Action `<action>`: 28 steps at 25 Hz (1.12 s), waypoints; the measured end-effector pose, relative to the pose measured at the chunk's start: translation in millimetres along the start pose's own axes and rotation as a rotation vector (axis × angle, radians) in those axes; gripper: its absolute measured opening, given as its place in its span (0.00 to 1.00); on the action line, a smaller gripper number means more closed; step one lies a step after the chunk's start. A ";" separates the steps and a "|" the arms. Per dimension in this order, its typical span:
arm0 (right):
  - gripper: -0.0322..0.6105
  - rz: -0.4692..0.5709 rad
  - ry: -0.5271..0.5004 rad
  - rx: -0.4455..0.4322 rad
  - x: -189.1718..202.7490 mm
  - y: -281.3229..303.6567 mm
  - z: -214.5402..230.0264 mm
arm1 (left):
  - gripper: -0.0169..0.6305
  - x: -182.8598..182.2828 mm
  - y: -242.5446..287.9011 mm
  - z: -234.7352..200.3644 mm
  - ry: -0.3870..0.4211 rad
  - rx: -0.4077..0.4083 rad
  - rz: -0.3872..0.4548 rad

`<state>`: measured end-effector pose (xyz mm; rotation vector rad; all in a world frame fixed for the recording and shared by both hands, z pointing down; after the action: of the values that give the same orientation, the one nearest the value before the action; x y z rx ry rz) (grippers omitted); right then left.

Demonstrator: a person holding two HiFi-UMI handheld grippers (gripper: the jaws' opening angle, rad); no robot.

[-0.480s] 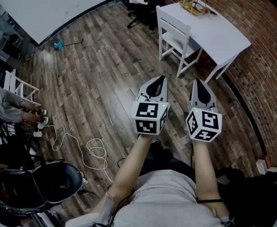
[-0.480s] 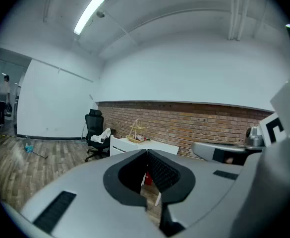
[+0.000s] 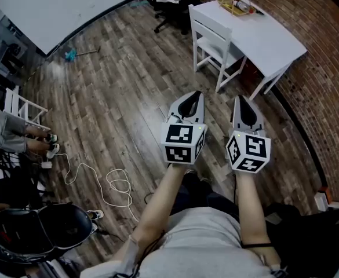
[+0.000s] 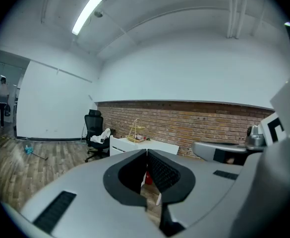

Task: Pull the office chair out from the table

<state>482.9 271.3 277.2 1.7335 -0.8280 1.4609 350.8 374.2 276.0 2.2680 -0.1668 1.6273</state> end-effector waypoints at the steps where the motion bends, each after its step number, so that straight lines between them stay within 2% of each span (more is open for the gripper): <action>1: 0.07 0.000 -0.001 -0.002 0.6 0.2 0.4 | 0.05 0.6 0.9 0.1 -0.002 -0.001 0.000; 12: 0.08 -0.005 -0.020 -0.049 9.6 6.4 24.5 | 0.05 10.2 26.1 18.9 0.012 -0.007 -0.015; 18: 0.08 -0.020 -0.013 -0.079 21.4 12.1 34.6 | 0.05 15.0 35.6 23.4 0.021 -0.036 -0.014; 28: 0.08 -0.052 0.021 -0.093 28.4 64.7 35.5 | 0.05 8.2 76.8 -8.7 -0.009 -0.038 -0.028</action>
<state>452.2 205.7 308.9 1.6565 -0.8204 1.3824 323.4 306.3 302.0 2.2391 -0.1657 1.5868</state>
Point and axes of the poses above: the fingertips, and each gripper's own axes: y forward along the fingers, z to its right, x out of its underside, the point moved 8 cm from there along -y, backward along the fingers, and after that the axes turned 10 degrees about -y, right-handed, at the moved point
